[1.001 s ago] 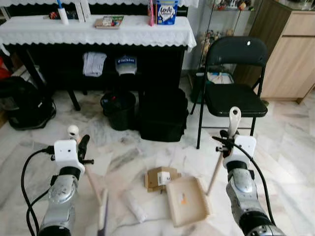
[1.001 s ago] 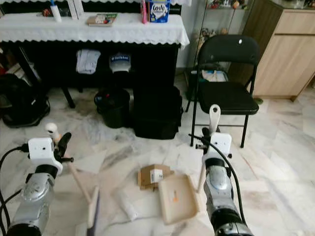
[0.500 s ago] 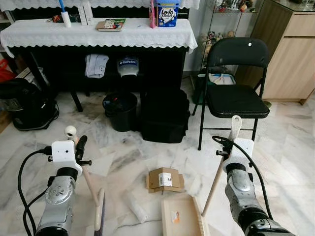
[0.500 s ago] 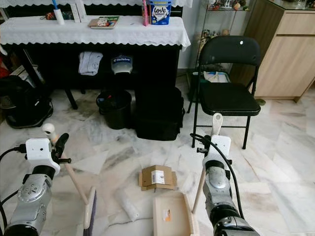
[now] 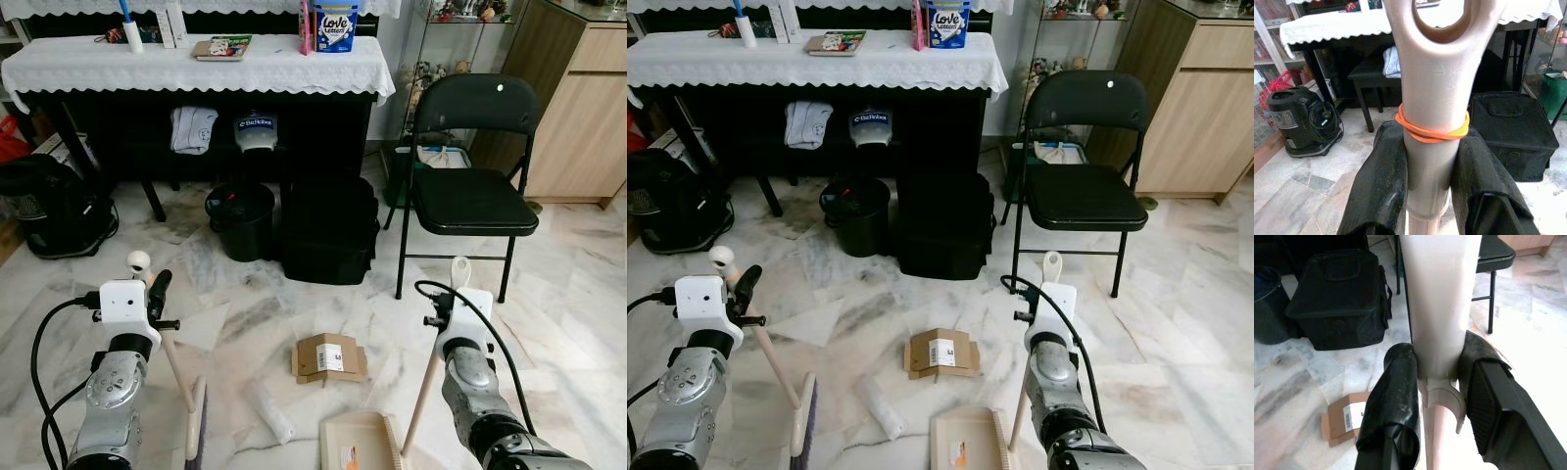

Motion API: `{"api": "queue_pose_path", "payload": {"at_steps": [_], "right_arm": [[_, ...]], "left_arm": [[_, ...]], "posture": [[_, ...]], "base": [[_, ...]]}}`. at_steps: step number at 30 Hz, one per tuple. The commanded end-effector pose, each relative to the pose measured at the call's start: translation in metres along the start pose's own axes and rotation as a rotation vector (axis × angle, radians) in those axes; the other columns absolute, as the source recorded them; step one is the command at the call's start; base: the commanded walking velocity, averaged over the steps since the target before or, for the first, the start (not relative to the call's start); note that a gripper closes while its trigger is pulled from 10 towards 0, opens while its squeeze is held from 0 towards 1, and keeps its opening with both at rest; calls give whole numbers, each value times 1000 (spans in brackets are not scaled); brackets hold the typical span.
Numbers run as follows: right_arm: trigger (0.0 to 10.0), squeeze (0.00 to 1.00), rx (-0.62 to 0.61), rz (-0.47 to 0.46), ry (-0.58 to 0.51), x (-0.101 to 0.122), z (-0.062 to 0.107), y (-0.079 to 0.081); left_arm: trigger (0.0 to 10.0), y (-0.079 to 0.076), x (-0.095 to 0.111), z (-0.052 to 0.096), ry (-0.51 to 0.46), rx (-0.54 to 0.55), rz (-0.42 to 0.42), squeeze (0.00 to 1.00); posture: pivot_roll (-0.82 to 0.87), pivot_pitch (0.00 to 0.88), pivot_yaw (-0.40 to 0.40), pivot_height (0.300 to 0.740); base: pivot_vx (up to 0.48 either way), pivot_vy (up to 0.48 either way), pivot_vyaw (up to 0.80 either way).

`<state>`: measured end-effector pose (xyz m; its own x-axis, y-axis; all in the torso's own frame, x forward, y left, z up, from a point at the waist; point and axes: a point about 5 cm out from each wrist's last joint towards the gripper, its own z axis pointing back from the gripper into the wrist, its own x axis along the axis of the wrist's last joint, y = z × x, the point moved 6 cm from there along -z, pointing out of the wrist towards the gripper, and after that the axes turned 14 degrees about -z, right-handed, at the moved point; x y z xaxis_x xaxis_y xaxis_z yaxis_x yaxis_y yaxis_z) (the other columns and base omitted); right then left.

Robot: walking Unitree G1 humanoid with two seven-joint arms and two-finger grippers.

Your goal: Sweep floor

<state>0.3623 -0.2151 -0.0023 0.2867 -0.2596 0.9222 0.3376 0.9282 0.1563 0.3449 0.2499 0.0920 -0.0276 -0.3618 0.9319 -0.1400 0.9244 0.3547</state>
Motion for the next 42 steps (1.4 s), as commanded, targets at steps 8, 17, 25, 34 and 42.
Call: {"api": "queue_pose_path", "payload": {"at_steps": [8,17,25,34,42], "right_arm": [[10000,0,8,52,130,-21,1,1],[10000,0,60,-19,323,-52,10,10],[10000,0,49,-20,149,-17,-1,9],[10000,0,82,-3,-105,36,-6,19],[10000,0,132,-35,-179,48,-4,29]], "left_arm": [[10000,5,8,-3,-23,-10,-25,0],[10000,3,9,-5,-21,-23,-22,0],[10000,4,9,-6,-21,-18,-18,0],[10000,7,13,-8,-37,-2,-11,0],[10000,9,14,-7,-44,9,-10,0]], "posture": [[87,0,18,740],[83,0,15,740],[82,0,12,740],[82,0,6,740],[85,0,1,740]], "base": [[0,0,0],[0,0,0],[0,0,0],[0,0,0],[0,0,0]]}}
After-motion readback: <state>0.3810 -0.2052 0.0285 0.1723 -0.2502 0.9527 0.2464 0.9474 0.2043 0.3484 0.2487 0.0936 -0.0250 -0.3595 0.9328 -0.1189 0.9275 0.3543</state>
